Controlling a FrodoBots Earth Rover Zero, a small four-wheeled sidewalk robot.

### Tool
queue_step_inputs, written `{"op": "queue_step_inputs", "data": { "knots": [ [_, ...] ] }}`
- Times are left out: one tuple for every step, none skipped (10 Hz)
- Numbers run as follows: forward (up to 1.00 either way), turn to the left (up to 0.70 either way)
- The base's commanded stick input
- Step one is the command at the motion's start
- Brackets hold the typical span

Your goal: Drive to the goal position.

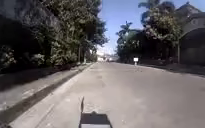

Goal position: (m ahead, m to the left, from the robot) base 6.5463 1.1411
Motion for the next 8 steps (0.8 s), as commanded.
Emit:
{"op": "queue_step_inputs", "data": {
  "knots": [
    [0.70,-0.03],
    [0.70,-0.03],
    [0.70,-0.03],
    [0.70,-0.03],
    [0.70,-0.03],
    [0.70,-0.03],
    [0.70,-0.03],
    [0.70,-0.03]
  ]
}}
